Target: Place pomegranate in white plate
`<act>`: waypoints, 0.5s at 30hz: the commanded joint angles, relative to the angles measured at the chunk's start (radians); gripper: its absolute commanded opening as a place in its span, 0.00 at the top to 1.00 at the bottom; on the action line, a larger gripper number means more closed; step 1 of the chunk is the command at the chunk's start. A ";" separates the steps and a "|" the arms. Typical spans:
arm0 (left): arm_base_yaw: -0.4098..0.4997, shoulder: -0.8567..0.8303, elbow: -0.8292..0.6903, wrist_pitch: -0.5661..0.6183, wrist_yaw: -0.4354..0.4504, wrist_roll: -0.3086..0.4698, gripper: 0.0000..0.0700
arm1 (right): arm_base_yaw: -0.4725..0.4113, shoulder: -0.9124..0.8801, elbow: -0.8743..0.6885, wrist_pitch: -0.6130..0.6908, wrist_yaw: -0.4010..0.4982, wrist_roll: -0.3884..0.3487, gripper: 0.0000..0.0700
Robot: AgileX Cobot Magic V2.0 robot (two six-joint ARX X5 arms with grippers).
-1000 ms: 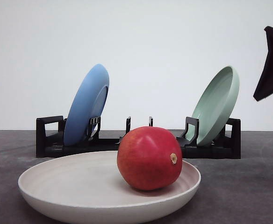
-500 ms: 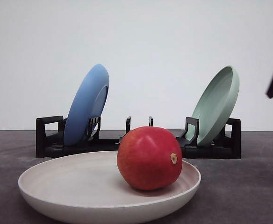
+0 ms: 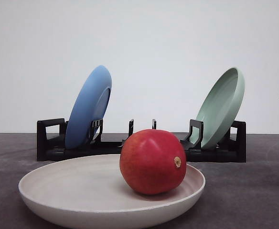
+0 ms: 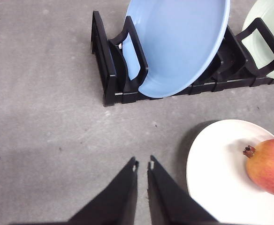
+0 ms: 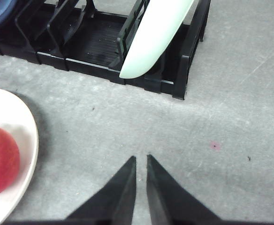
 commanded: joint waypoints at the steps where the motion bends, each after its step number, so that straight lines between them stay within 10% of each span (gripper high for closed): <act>1: 0.002 -0.008 -0.007 0.031 0.001 0.053 0.97 | 0.003 0.003 0.008 0.011 0.002 -0.008 0.95; 15: 0.072 -0.472 -0.513 0.482 -0.212 0.074 0.97 | 0.003 0.003 0.008 0.011 0.002 -0.008 0.95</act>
